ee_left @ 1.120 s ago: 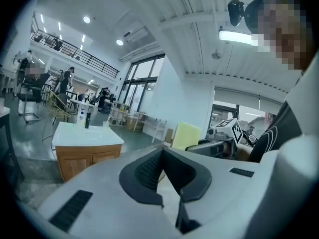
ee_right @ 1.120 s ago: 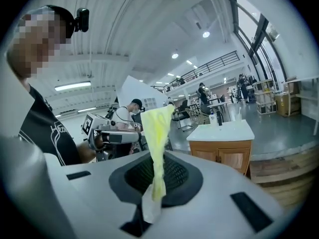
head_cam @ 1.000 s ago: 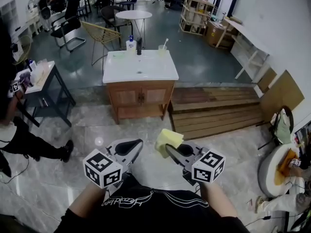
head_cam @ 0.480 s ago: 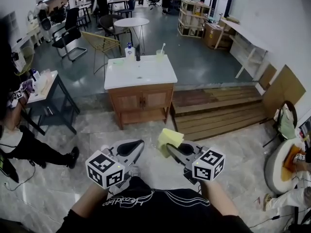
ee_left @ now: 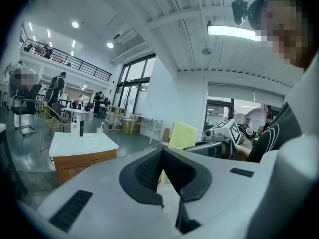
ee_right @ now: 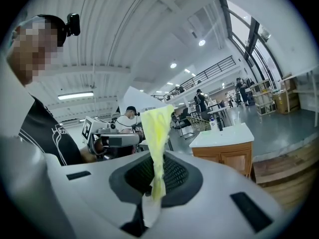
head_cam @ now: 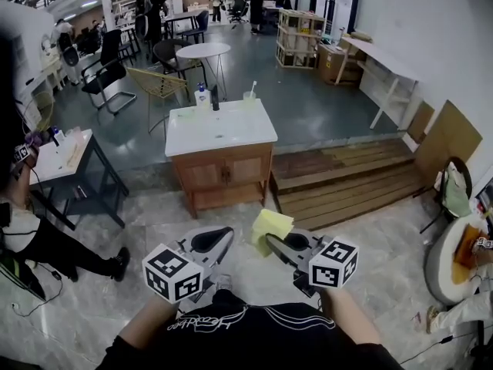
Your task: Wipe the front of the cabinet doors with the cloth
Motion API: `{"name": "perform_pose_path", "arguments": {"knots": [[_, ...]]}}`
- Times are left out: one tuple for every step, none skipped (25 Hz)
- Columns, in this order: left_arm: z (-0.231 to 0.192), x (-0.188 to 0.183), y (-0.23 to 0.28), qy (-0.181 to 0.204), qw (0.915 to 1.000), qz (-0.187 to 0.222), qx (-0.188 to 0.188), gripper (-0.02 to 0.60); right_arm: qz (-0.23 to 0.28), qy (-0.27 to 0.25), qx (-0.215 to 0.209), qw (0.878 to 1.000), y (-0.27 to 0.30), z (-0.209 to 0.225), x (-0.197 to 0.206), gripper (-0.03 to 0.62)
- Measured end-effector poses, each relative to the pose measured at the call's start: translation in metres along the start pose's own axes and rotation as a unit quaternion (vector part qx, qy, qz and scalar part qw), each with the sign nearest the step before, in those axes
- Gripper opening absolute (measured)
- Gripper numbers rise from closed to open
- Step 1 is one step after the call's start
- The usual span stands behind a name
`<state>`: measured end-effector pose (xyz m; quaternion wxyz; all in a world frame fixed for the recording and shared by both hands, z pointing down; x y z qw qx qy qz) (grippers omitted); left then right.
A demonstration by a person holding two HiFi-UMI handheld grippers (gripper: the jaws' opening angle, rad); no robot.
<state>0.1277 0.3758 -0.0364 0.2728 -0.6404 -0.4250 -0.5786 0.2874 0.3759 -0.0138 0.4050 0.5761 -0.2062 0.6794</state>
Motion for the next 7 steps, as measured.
{"name": "perform_pose_path", "arguments": {"knots": [[0.0006,-0.0010,-0.0003,0.002,1.0000,0.000,0.000,0.006,0.002,-0.001,0.001,1.000,-0.0009,-0.0007,-0.0009,0.041],[0.0010,-0.0010,-0.0006,0.002,1.0000,0.000,0.001,0.006,0.003,-0.002,0.002,1.000,-0.0015,-0.0015,-0.0011,0.041],[0.0015,0.0000,-0.0009,0.001,1.0000,-0.001,0.001,0.006,0.003,-0.001,0.002,1.000,-0.0020,-0.0023,-0.0005,0.041],[0.0020,0.0013,-0.0013,0.000,1.0000,-0.002,0.001,0.006,0.002,0.000,0.002,1.000,-0.0025,-0.0031,0.0006,0.041],[0.0026,0.0028,-0.0018,-0.002,1.0000,-0.003,0.002,0.006,0.001,0.001,0.002,1.000,-0.0029,-0.0041,0.0018,0.041],[0.0033,0.0042,-0.0023,-0.004,1.0000,-0.003,0.002,0.006,0.000,0.003,0.002,1.000,-0.0033,-0.0050,0.0029,0.041],[0.0041,0.0056,-0.0028,-0.006,1.0000,-0.004,0.003,0.006,-0.002,0.004,0.002,1.000,-0.0037,-0.0061,0.0040,0.041]]}}
Point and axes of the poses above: the fingertips, and each gripper's own axes: y forward along the fingers, z to its right, x out of its underside, the point moved 5 cm from there along -y, backward along the fingers, and after that the axes turned 7 degrees about x, right-handed, at the moved point
